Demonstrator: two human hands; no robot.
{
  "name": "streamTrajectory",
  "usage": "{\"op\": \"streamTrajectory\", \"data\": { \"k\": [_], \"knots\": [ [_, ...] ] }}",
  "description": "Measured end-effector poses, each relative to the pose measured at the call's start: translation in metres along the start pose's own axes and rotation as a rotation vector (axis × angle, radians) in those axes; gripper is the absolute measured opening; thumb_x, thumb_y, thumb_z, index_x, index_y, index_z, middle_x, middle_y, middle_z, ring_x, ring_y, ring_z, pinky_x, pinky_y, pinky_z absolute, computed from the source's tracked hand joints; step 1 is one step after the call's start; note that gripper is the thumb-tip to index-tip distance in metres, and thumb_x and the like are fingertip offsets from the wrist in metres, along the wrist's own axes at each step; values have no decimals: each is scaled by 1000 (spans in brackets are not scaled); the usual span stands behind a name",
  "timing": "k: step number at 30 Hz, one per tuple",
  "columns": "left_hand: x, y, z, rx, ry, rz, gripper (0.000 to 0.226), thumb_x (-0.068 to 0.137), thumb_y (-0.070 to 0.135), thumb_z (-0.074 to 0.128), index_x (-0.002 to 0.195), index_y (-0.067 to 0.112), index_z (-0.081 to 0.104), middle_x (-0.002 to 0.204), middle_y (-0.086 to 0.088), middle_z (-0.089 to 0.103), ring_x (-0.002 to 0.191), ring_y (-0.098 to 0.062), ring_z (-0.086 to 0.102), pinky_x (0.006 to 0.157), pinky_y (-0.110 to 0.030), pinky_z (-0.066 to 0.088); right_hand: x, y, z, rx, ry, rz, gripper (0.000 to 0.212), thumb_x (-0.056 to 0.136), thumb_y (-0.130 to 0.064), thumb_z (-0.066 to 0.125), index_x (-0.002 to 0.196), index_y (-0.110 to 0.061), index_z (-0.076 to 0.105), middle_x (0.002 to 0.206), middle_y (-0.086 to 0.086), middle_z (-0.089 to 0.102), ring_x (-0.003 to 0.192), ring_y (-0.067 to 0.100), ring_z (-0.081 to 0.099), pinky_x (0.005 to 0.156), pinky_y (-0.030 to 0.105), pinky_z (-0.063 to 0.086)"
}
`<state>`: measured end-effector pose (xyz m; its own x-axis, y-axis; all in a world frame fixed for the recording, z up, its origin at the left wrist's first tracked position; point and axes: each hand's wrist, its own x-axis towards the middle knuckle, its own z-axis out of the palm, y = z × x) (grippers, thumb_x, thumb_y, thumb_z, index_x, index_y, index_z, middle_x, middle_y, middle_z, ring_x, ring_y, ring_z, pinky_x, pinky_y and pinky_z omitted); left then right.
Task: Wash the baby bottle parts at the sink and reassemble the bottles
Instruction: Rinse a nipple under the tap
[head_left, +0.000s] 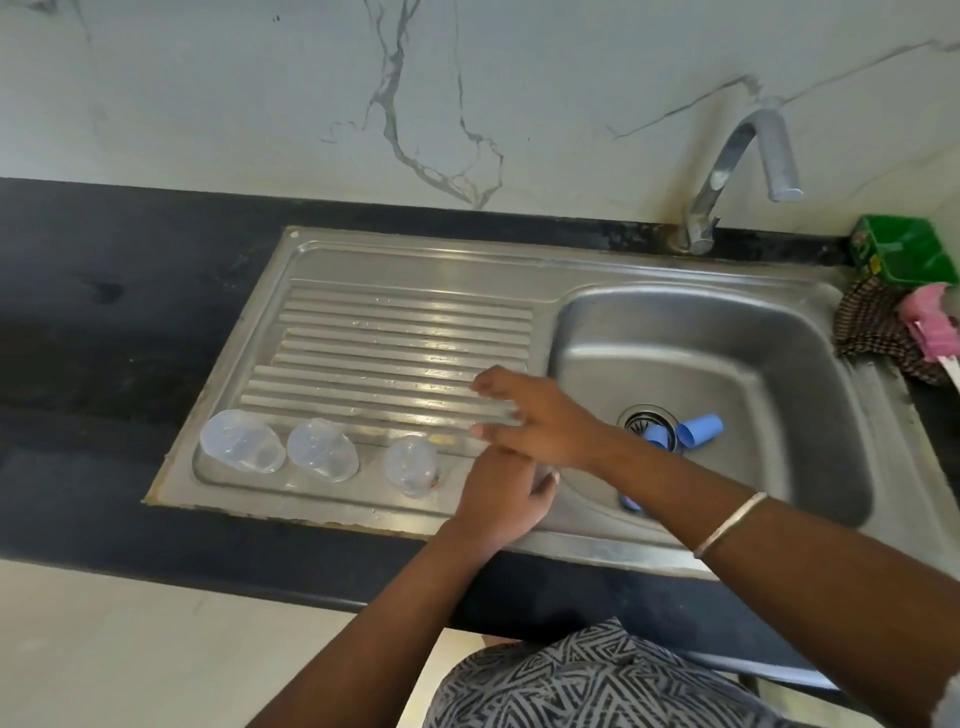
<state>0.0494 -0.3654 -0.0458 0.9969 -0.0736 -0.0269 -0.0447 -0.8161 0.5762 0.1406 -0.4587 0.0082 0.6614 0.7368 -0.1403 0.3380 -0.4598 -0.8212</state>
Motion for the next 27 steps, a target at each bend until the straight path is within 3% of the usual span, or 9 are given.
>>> {"op": "streamTrajectory", "data": {
  "k": [2, 5, 8, 12, 14, 18, 21, 24, 27],
  "knots": [
    [12, 4, 3, 45, 32, 21, 33, 90, 42, 57, 114, 21, 67, 105, 2, 70, 97, -17, 65, 85, -33, 52, -15, 26, -19, 66, 177, 67, 33, 90, -35, 72, 117, -21, 59, 117, -8, 66, 113, 12, 63, 96, 35, 53],
    [27, 15, 9, 25, 28, -2, 37, 90, 40, 61, 125, 27, 66, 119, 5, 70, 112, -16, 62, 97, -33, 48, -36, 71, -45, 95, 393, 266, 19, 88, -26, 74, 101, -21, 62, 93, -8, 69, 89, 16, 69, 87, 31, 54],
    [43, 27, 17, 19, 17, -26, 36, 91, 33, 62, 126, 24, 66, 122, 3, 69, 115, -19, 61, 100, -33, 46, -59, 116, -67, 40, 432, 477, 13, 88, -23, 72, 98, -20, 64, 85, -3, 71, 84, 17, 67, 79, 25, 49],
    [65, 43, 30, 40, -41, -45, 37, 94, 31, 60, 130, 22, 63, 126, 3, 68, 118, -18, 60, 102, -34, 45, -88, 164, -83, -124, 245, 615, 5, 84, -14, 71, 86, -14, 66, 89, 10, 73, 90, 28, 68, 82, 31, 51],
    [73, 48, 36, 67, -96, -49, 38, 95, 32, 58, 132, 23, 62, 125, 4, 67, 117, -17, 60, 102, -35, 45, -97, 180, -81, -203, 60, 616, 15, 83, -17, 75, 95, -9, 70, 91, 9, 73, 92, 28, 68, 85, 34, 52],
    [90, 58, 54, 111, -194, -82, 38, 95, 33, 56, 132, 25, 60, 124, 5, 67, 115, -17, 60, 101, -39, 46, -106, 204, -70, -319, -186, 611, 33, 84, -36, 73, 115, -25, 66, 104, -3, 66, 101, 20, 63, 81, 30, 48],
    [96, 60, 67, 148, -244, -111, 37, 95, 37, 54, 131, 29, 59, 126, 7, 65, 111, -15, 61, 101, -39, 46, -106, 214, -55, -434, -247, 564, 40, 81, -45, 71, 118, -32, 61, 106, -5, 63, 101, 20, 63, 71, 30, 44],
    [102, 61, 78, 158, -267, -152, 35, 96, 40, 54, 130, 31, 59, 125, 9, 65, 109, -13, 61, 101, -37, 45, -102, 222, -43, -526, -264, 487, 28, 79, -43, 70, 101, -28, 62, 86, -6, 53, 92, 22, 64, 61, 28, 35],
    [107, 59, 85, 164, -297, -179, 35, 96, 40, 54, 129, 31, 59, 124, 8, 66, 111, -14, 60, 99, -35, 44, -98, 227, -35, -562, -240, 447, 29, 79, -44, 70, 97, -23, 62, 87, -3, 53, 89, 24, 63, 60, 29, 36]
  ]
}}
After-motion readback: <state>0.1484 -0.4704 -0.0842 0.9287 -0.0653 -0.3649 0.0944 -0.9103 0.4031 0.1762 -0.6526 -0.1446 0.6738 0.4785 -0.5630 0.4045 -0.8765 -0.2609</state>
